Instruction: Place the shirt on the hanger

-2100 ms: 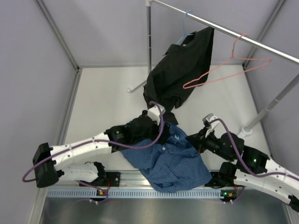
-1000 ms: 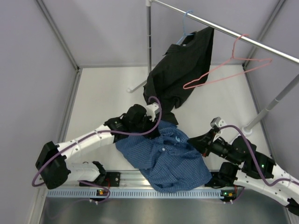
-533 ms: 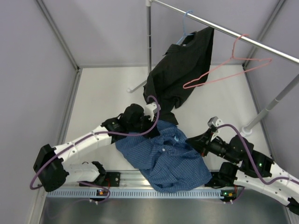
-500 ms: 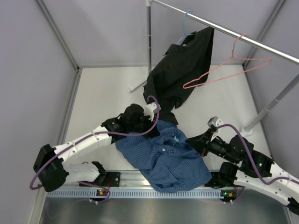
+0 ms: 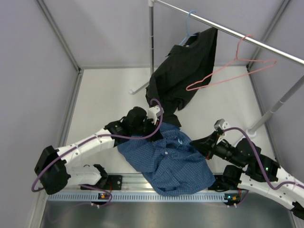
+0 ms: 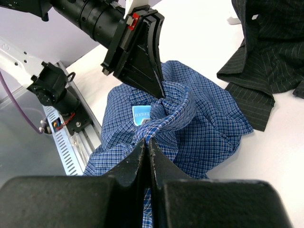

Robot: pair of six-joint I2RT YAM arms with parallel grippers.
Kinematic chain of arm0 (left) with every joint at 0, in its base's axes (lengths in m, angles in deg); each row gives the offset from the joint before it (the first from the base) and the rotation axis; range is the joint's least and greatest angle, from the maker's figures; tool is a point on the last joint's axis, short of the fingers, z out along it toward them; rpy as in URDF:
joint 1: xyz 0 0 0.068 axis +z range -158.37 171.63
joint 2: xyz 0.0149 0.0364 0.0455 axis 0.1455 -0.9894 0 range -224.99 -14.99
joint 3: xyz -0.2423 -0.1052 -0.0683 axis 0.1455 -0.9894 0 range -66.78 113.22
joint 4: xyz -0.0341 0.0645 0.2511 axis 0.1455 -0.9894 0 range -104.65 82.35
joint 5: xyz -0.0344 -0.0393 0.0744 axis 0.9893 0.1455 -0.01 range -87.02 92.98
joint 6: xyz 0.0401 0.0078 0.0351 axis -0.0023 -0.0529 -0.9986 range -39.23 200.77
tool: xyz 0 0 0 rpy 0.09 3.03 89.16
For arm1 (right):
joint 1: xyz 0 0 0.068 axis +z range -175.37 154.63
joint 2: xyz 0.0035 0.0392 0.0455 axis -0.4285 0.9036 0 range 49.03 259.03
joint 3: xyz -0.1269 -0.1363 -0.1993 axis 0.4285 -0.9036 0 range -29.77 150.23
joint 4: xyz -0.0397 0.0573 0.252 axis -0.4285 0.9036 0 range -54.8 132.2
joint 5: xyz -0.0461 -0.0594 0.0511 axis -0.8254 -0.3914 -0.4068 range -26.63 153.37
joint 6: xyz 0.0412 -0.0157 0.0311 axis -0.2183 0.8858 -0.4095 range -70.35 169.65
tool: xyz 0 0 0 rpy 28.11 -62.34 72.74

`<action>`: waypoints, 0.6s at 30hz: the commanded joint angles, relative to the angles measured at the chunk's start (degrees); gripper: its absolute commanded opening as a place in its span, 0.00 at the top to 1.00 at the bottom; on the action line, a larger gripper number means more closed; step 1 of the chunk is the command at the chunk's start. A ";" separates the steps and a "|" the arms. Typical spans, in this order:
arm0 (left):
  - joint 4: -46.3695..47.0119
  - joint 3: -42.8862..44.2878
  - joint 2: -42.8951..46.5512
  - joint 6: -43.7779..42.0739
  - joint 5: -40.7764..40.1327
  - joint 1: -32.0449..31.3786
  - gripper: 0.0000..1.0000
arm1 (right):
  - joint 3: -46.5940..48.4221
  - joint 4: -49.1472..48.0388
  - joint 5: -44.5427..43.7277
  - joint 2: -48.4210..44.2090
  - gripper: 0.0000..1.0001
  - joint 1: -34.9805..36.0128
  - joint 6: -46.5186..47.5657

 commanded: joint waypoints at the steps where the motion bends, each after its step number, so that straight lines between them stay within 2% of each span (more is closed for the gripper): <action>1: 3.74 -0.55 0.19 -0.27 0.24 0.13 0.92 | 0.07 -4.55 -0.32 -0.86 1.00 0.62 0.18; 4: 3.74 -0.38 2.38 0.08 -0.90 0.13 1.00 | -0.19 -4.55 -0.93 -0.42 1.00 0.62 -0.08; 8: 2.51 0.76 6.15 1.31 -2.31 0.13 1.00 | -0.02 -4.55 -1.90 1.68 1.00 0.71 -0.61; 10: 2.42 1.73 7.83 2.28 -2.83 0.13 1.00 | 0.68 -4.55 -3.66 3.26 0.94 0.71 -1.05; 11: 2.42 2.26 9.49 3.76 -3.79 0.05 1.00 | 1.21 -4.46 -4.36 5.71 0.79 0.62 -1.31; 12: 2.51 2.87 10.29 4.73 -4.15 -0.04 1.00 | 1.91 -4.37 -6.54 7.47 0.74 0.62 -1.31; 13: 2.51 5.31 10.91 5.26 -4.68 -0.48 1.00 | 4.35 -4.28 -7.61 9.32 0.73 0.62 -1.49; 14: 2.42 6.99 11.79 6.49 -6.77 -1.00 1.00 | 6.11 -3.50 -8.57 13.95 0.68 0.62 -1.58; 16: 1.89 13.29 12.41 7.20 -7.75 -4.24 1.00 | 13.20 -0.87 -14.27 18.98 0.47 0.62 -2.88; 17: 1.11 15.42 12.76 7.20 -11.50 -6.26 1.00 | 16.12 3.23 -16.91 23.35 0.33 0.62 -5.42; 18: 0.23 17.45 12.67 6.86 -14.76 -8.89 1.00 | 18.59 5.02 -19.63 25.05 0.29 0.62 -6.57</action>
